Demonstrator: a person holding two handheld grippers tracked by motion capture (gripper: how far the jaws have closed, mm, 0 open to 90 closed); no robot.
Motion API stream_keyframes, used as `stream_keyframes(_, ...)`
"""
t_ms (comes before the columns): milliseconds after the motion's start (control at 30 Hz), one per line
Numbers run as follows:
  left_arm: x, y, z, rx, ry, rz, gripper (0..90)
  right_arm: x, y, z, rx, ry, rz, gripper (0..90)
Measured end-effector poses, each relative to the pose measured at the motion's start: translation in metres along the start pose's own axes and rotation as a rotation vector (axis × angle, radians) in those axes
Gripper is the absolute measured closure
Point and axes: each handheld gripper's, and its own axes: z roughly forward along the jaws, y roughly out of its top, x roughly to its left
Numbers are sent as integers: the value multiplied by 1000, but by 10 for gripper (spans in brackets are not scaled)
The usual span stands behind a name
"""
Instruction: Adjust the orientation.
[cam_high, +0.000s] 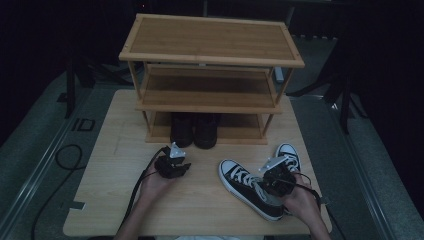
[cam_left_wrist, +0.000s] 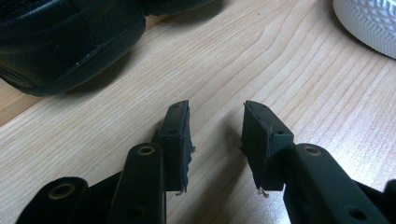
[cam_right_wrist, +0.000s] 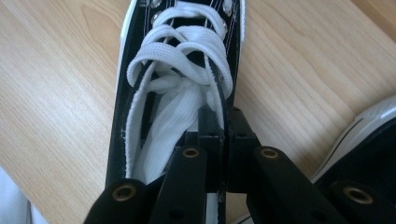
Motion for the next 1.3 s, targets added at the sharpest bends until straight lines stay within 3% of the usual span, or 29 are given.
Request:
stream_keyframes(167, 0, 0, 0, 0, -1, 0, 623, -1, 4, 0, -24, -4, -12, 882)
stream_keyframes(300, 0, 0, 0, 0, -1, 1, 622, -2, 11, 1, -46, 21, -28, 883)
stream_keyframes(700, 0, 0, 0, 1, 0, 4, 622, -7, 29, -3, -72, 28, -79, 883)
stream_keyframes(1300, 0, 0, 0, 2, -3, 2, 620, -20, 42, -2, -87, 72, -138, 884)
